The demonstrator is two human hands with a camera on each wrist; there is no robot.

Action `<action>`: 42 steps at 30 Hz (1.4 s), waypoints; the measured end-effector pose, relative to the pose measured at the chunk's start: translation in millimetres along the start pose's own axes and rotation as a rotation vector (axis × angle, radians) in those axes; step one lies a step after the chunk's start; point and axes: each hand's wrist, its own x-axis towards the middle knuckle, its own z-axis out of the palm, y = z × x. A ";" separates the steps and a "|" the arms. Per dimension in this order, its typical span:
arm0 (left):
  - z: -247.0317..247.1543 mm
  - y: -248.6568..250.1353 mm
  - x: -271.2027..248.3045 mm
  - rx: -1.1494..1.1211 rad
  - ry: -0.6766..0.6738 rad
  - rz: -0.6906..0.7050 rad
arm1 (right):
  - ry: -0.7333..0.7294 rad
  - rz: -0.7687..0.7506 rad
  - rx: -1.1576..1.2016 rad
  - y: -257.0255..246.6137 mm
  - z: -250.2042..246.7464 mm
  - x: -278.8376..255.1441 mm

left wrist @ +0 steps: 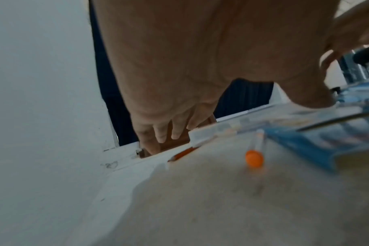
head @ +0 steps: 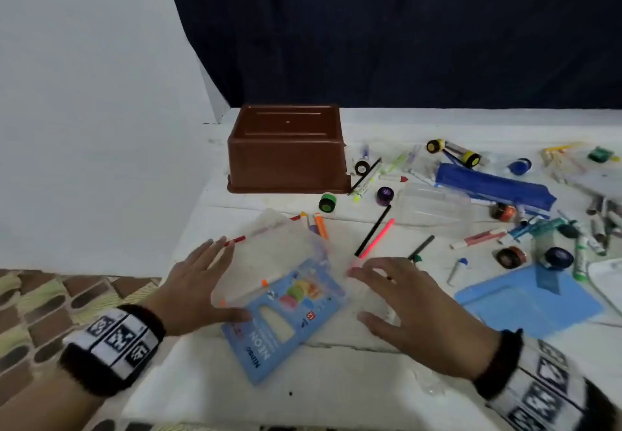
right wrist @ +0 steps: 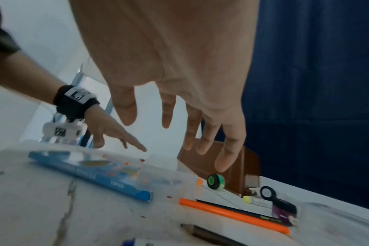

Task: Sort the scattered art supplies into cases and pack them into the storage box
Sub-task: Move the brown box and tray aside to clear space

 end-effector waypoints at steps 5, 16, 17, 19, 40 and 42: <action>-1.2 -2.1 29.7 0.085 -0.154 0.137 | -0.169 -0.013 -0.214 -19.4 20.5 59.6; 0.8 18.1 63.1 0.009 -0.144 0.222 | -0.127 0.068 -0.303 2.7 15.3 45.5; -0.4 24.3 66.2 0.000 -0.147 0.228 | -0.122 0.087 -0.285 6.6 11.7 38.9; -2.3 37.1 74.5 -0.010 -0.152 0.238 | -0.091 0.112 -0.295 15.5 6.1 25.6; 21.4 156.5 150.6 0.071 -0.044 0.273 | -0.267 0.150 -0.292 113.8 3.9 -58.5; 18.3 163.2 154.7 0.039 -0.051 0.266 | -0.257 0.168 -0.299 120.7 2.5 -55.4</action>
